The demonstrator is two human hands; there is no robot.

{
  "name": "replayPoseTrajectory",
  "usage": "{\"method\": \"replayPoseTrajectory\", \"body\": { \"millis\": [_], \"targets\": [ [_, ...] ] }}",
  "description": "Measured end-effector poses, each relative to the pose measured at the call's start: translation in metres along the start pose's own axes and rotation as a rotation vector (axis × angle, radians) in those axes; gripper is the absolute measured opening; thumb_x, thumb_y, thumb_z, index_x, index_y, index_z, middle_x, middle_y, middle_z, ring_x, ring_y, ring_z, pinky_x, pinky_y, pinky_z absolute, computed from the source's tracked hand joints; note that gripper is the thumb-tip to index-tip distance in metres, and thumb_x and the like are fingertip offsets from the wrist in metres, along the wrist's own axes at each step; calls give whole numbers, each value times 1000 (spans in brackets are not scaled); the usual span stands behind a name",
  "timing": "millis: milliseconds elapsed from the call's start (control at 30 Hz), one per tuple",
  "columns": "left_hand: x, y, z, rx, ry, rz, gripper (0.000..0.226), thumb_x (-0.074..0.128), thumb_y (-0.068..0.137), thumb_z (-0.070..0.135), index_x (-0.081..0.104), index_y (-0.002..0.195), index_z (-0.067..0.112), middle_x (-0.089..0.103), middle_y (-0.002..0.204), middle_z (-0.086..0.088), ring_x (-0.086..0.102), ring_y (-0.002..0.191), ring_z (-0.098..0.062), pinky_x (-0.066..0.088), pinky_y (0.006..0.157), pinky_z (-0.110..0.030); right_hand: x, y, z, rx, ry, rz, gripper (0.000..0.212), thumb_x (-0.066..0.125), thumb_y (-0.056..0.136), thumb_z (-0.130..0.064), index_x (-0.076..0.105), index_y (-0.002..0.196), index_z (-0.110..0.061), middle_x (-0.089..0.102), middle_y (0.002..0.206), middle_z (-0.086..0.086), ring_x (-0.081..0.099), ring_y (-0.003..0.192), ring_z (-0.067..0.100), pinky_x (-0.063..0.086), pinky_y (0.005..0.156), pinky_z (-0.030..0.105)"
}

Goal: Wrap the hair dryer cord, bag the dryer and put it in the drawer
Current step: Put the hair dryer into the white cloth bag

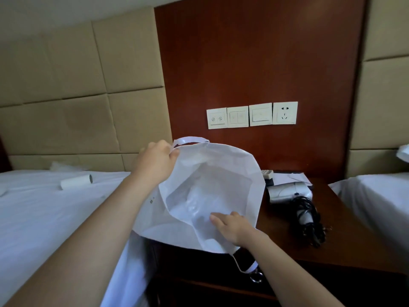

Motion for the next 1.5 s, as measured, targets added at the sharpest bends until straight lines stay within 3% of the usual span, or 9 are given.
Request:
{"method": "replayPoseTrajectory", "body": {
  "millis": [133, 300, 467, 767, 867, 1100, 1167, 1300, 1500],
  "targets": [
    [-27, -6, 9, 7, 71, 47, 34, 36, 98, 38, 39, 75, 13, 50, 89, -17, 52, 96, -41, 39, 76, -39, -1, 6, -10, -76, -26, 60, 43, 21, 100, -44, 52, 117, -19, 54, 129, 8, 37, 128, 29, 28, 101, 43],
    [-59, -1, 1, 11, 15, 25, 44, 36, 97, 41, 41, 69, 7, 49, 82, -25, 53, 93, -43, 42, 76, -42, -5, 16, -45, -192, -158, 69, 44, 30, 100, -40, 36, 142, -27, 18, 157, -5, 10, 146, 18, 11, 115, 39],
    [-85, 5, -6, 19, -64, -6, 48, 36, 97, 39, 32, 57, 13, 42, 72, -15, 48, 91, -38, 38, 73, -40, -15, 32, -87, -235, -194, 43, 47, 28, 99, -43, 33, 142, -26, 22, 156, -1, 13, 145, 20, 12, 114, 37],
    [-115, 5, -14, 36, -177, -21, 46, 37, 99, 32, 41, 62, 6, 42, 69, -16, 48, 105, -41, 35, 62, -37, 4, 63, -68, 98, -253, -137, 66, 20, 91, -59, 46, 136, -17, 31, 153, 3, 7, 146, 22, 3, 115, 49],
    [-116, 10, -21, 55, -157, -52, 45, 39, 98, 29, 40, 62, 3, 38, 69, -26, 45, 85, -45, 40, 62, -40, -10, 56, -65, 77, -261, -159, 67, 20, 92, -60, 46, 137, -18, 34, 152, 3, 15, 145, 21, 4, 116, 48],
    [-107, 6, 9, 304, -253, -165, 23, 51, 93, 5, 68, 79, 12, 25, 69, 44, 50, 49, 15, 32, 44, -3, -70, 16, -80, -151, -54, -73, 39, 38, 96, -47, 68, 98, -23, 65, 109, -1, 53, 114, 24, 39, 96, 36],
    [-103, 6, 15, 336, -213, -191, 27, 54, 93, 8, 61, 67, 12, 38, 45, 8, 43, 43, 9, 32, 45, -7, -84, 1, -79, -230, -56, -6, 38, 42, 97, -41, 62, 121, -22, 59, 132, -4, 50, 124, 17, 35, 106, 30],
    [-91, 11, 29, 376, -179, -214, 20, 56, 92, 15, 71, 80, 10, 45, 38, 14, 46, 50, 4, 31, 47, -10, -113, -43, -68, -310, -75, 122, 35, 45, 97, -34, 59, 126, -22, 57, 134, -10, 50, 124, 7, 31, 98, 13],
    [-65, 9, 50, 400, -118, -251, 21, 57, 91, 22, 68, 73, 19, 65, 76, -4, 53, 74, -16, 43, 69, -32, -151, -103, -30, -283, 6, 301, 17, 54, 92, -21, 71, 94, -17, 71, 88, -8, 64, 78, 1, 49, 76, 17]
  ]
}}
Point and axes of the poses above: each hand's wrist, its own y-axis towards the middle knuckle, its own x-axis out of the palm, z = x × y, the point moved 3 cm from there along y, towards the middle knuckle
